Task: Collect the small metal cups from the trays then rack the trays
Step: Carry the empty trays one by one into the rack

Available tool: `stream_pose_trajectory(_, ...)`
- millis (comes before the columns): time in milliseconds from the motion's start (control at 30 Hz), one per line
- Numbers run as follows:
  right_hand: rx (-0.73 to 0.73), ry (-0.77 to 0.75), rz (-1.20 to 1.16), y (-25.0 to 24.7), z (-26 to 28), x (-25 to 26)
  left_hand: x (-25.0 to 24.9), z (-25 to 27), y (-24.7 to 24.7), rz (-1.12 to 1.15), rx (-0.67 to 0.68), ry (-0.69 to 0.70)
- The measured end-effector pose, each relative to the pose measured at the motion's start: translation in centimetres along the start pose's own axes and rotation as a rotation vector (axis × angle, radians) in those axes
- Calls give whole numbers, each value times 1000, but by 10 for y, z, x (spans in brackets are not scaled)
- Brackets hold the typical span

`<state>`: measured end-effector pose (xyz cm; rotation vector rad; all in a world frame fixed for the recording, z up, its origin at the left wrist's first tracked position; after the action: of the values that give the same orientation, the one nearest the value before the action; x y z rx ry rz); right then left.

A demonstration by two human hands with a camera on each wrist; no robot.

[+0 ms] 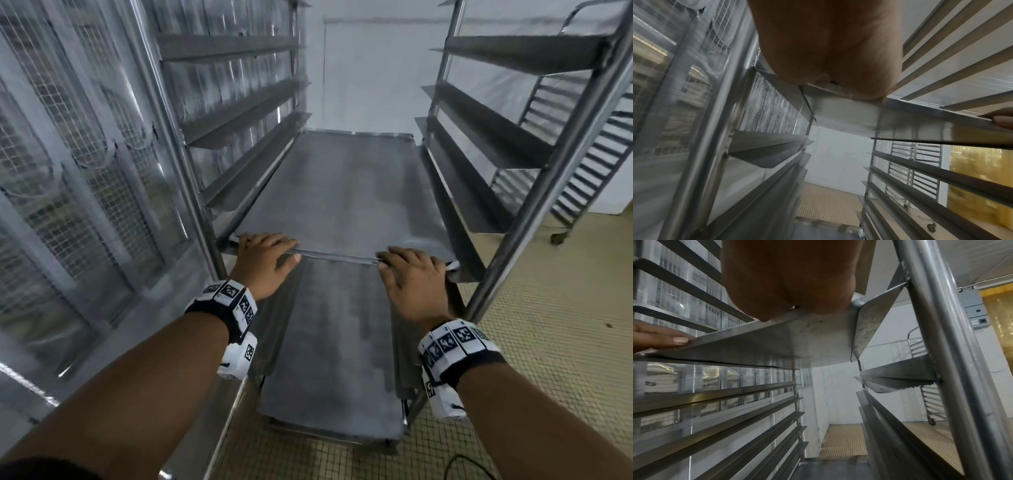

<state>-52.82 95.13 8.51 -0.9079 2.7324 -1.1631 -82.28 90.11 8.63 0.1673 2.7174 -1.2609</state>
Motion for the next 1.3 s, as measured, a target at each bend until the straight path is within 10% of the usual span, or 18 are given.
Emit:
stream_pose_trajectory(300,99,-25,14,-19,43,0,-55,51,20,-13,-49,46)
stream_pose_trajectory(533,134,429,185,-93,190,-44,-172,85,45,500,-60,278)
stream_pose_trajectory(967,-16,1420,526,-348,500,-52,-446,260,44,860,839,615)
stream_pose_trajectory(1300,-207,1842,543,-513,703,-31,-630,449,-11,793,1328,784)
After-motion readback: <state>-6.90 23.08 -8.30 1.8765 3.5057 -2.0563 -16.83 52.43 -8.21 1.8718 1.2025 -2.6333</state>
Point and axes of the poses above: each hand's wrist, its own z-axis away from the middle knuckle, its own y-axis out of the palm, x = y × z, the point moved 5 cm from there along -z, towards the middle knuckle, and after that the axes turned 13 degrees about -x, right-handed, at the moved point
